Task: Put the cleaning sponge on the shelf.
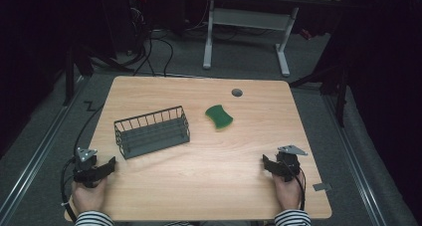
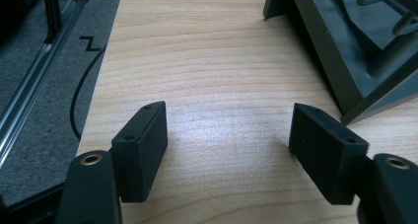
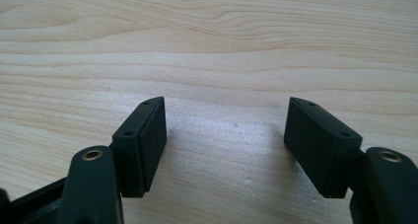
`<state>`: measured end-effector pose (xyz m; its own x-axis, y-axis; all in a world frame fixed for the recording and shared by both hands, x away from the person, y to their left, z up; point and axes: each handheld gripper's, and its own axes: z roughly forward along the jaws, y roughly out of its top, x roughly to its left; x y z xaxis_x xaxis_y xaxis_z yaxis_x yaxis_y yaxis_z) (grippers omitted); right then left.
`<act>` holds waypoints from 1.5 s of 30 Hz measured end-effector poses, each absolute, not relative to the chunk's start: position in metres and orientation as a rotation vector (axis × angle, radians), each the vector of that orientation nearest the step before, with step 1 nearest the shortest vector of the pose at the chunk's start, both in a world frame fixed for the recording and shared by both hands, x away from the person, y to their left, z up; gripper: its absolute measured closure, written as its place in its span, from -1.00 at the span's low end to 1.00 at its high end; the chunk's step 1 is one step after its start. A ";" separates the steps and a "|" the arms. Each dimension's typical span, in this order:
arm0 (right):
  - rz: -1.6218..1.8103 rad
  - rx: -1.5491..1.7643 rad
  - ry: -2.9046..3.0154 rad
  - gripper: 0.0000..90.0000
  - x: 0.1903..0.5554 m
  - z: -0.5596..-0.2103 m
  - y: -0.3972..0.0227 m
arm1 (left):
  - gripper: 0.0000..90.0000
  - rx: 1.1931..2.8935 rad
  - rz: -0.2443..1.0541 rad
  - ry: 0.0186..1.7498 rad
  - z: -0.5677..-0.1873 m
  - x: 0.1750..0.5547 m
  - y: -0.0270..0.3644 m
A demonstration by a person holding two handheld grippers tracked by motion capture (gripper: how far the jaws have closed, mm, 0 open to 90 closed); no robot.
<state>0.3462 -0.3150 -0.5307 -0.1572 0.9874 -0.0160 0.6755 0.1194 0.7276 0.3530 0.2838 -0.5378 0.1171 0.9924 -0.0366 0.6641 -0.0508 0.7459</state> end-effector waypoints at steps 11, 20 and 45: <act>0.800 1.604 1.895 -0.27 0.346 -0.531 -0.315 | -0.31 1.803 0.690 1.604 -0.538 0.353 0.282; 0.799 1.609 1.892 -0.26 0.346 -0.531 -0.315 | -0.32 1.811 0.687 1.596 -0.538 0.353 0.282; 0.819 1.408 2.015 0.04 0.350 -0.506 -0.284 | -0.48 1.878 0.582 1.526 -0.533 0.355 0.284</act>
